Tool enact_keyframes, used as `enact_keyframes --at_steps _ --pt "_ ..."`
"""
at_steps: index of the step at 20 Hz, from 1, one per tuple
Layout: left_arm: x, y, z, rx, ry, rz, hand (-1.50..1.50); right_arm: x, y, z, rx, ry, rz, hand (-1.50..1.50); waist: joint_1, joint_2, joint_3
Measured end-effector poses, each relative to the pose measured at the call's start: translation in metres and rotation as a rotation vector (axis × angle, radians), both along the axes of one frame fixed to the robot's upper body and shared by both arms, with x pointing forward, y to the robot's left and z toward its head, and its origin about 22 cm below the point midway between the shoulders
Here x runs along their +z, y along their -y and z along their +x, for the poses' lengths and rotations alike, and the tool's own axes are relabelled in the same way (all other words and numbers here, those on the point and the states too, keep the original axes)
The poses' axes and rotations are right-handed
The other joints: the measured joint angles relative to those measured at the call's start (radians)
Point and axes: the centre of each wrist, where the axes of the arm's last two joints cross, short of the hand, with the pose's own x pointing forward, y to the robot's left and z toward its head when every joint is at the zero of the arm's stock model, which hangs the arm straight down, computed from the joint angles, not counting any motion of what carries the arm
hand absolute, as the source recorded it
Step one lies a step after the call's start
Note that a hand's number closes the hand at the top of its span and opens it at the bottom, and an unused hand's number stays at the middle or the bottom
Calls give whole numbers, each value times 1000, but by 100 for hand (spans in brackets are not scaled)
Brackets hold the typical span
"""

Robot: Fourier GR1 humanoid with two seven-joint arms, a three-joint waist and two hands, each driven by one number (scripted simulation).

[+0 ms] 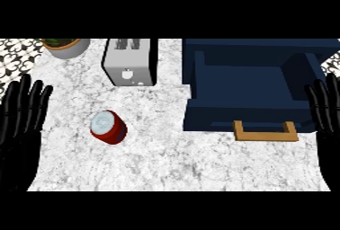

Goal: Pick up the can, place it into the drawer and close the drawer

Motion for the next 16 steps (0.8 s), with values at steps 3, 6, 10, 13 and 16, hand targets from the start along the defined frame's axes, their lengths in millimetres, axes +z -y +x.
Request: enact_keyframes --at_steps 3,6,10,13,16 --pt "-3 -2 8 -145 -8 -6 -150 4 -7 2 24 -6 0 -150 -8 -11 10" --pt "0 0 15 -399 -1 -3 -150 1 -10 2 56 -6 13 -150 -25 -13 13" --pt "-12 -24 22 -551 -190 104 -150 -13 1 -1 -80 -155 65 -150 -36 -13 16" --pt "-8 -55 30 -629 -261 133 -150 -18 8 -7 -137 -220 79 -150 -30 -17 18" --pt "4 -83 37 -673 -302 146 -150 -18 21 -13 -173 -249 86 -150 -24 -20 19"
